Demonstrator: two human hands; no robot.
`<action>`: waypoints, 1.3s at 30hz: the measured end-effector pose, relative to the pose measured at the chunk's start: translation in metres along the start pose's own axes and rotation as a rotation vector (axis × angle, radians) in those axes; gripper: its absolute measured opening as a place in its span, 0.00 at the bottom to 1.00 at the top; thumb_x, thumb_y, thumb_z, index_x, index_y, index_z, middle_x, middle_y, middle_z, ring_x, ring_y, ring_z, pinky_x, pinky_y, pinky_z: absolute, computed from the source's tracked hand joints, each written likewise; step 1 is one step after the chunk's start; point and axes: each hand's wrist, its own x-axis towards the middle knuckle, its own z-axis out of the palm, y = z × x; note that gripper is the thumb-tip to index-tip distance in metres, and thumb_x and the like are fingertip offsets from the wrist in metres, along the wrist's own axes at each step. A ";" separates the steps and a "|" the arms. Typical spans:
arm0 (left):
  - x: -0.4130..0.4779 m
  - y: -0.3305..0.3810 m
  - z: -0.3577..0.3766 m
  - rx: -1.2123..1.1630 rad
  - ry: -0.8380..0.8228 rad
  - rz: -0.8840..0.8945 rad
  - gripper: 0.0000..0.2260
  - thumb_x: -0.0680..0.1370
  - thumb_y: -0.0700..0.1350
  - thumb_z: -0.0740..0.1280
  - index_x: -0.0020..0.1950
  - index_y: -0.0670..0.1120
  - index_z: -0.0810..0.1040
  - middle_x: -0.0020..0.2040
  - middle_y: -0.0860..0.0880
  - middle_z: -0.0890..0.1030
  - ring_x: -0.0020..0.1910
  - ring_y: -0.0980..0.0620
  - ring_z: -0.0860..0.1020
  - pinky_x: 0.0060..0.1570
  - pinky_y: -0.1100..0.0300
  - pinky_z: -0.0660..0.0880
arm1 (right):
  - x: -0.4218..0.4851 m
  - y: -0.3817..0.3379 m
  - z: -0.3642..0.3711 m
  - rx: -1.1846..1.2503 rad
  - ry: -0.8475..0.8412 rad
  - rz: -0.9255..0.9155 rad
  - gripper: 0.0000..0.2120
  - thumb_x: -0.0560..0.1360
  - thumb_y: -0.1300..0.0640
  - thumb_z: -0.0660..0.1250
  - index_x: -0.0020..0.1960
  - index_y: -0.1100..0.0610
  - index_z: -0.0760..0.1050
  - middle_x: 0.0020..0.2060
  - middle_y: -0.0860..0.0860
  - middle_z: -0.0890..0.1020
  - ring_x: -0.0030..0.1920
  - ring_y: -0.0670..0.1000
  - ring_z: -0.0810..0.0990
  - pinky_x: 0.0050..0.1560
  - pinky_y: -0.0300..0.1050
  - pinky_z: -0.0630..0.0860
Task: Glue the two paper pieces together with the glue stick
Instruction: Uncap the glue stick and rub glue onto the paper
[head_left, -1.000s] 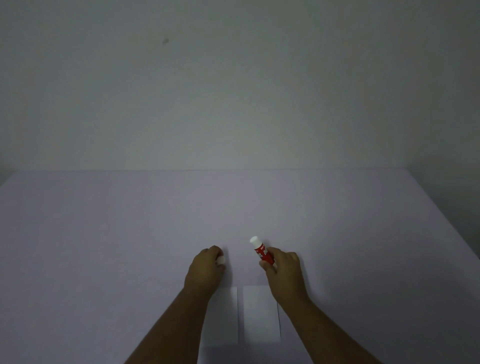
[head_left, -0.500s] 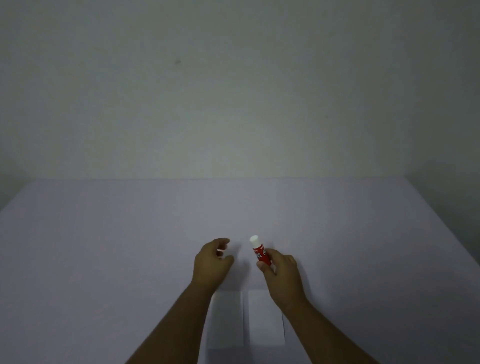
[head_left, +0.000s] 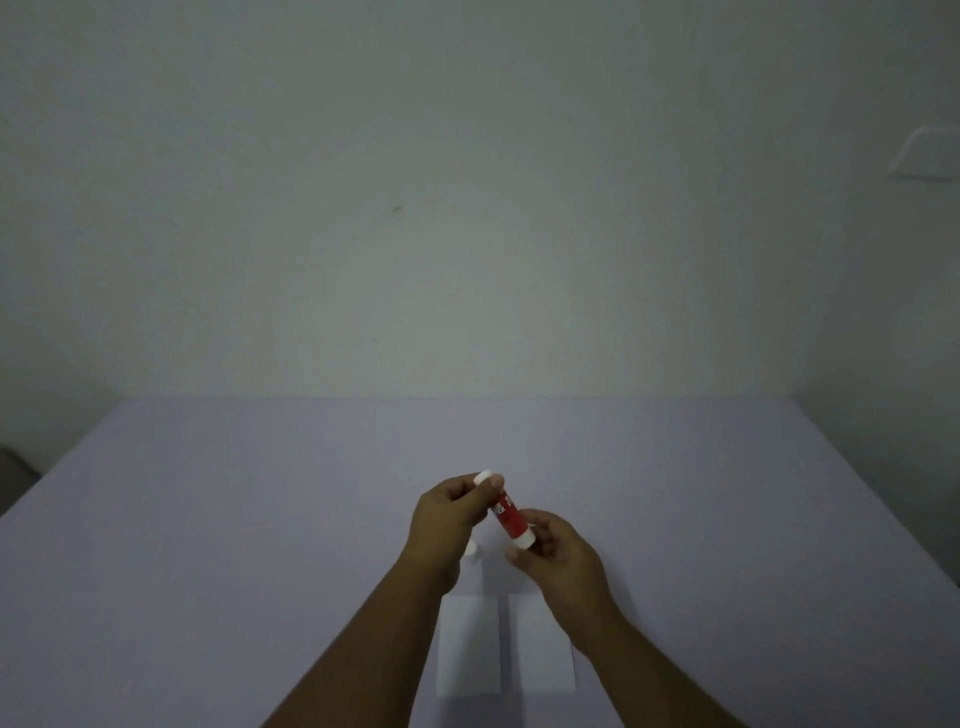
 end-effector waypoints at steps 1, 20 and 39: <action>-0.003 0.002 -0.001 -0.006 -0.001 0.004 0.09 0.71 0.50 0.73 0.48 0.47 0.83 0.46 0.47 0.85 0.50 0.49 0.80 0.44 0.62 0.74 | -0.003 -0.002 -0.002 0.044 0.000 0.016 0.15 0.68 0.57 0.74 0.51 0.44 0.77 0.40 0.41 0.83 0.41 0.40 0.81 0.40 0.32 0.75; -0.018 0.011 0.002 0.001 -0.037 0.047 0.08 0.71 0.50 0.73 0.47 0.49 0.83 0.46 0.47 0.85 0.49 0.48 0.80 0.43 0.62 0.75 | -0.021 -0.009 -0.005 0.594 -0.104 0.267 0.17 0.70 0.49 0.67 0.50 0.61 0.77 0.38 0.57 0.82 0.36 0.52 0.78 0.40 0.45 0.77; -0.021 -0.002 -0.001 0.010 -0.120 -0.011 0.12 0.70 0.51 0.73 0.50 0.46 0.84 0.46 0.48 0.84 0.50 0.48 0.79 0.46 0.57 0.74 | -0.029 -0.014 0.000 0.638 -0.140 0.563 0.28 0.74 0.38 0.57 0.31 0.59 0.77 0.25 0.53 0.72 0.25 0.49 0.68 0.27 0.41 0.64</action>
